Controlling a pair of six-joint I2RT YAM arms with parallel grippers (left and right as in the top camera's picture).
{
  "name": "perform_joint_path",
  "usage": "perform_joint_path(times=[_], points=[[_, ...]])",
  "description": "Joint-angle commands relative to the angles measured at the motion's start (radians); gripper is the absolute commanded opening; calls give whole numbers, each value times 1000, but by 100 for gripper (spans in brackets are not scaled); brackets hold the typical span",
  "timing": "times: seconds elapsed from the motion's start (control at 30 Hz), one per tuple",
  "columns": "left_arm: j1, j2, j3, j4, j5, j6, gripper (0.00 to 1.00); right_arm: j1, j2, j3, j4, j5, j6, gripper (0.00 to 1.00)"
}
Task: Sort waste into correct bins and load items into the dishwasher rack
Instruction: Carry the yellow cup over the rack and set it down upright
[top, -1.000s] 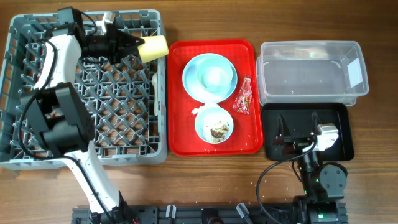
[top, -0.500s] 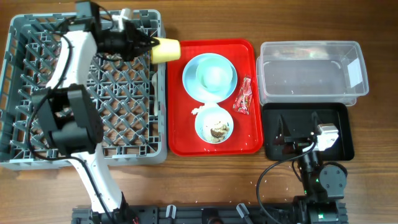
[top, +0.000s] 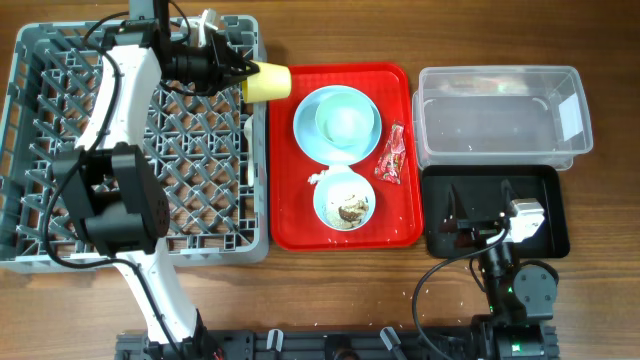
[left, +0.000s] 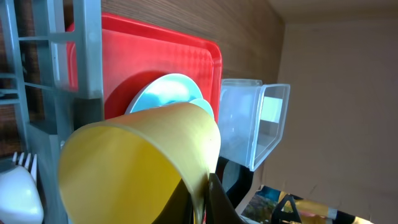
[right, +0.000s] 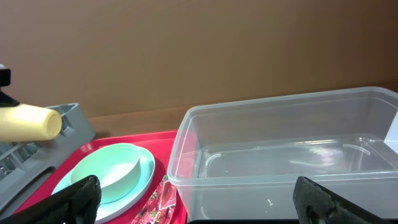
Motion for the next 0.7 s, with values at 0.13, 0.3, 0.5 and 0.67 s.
perform_joint_path(times=[0.13,0.3,0.5,0.67], points=[[122,115,-75,-23,-266,116,4,0,-5,-1,3,2,12,100],[129,115,-75,-3,100,185,4,0,-5,-1,3,2,13,100],[129,189,-75,8,97,185,4,0,-5,-1,3,2,13,100],[170,233,-74,-14,92,185,4,0,-5,-1,3,2,12,100]])
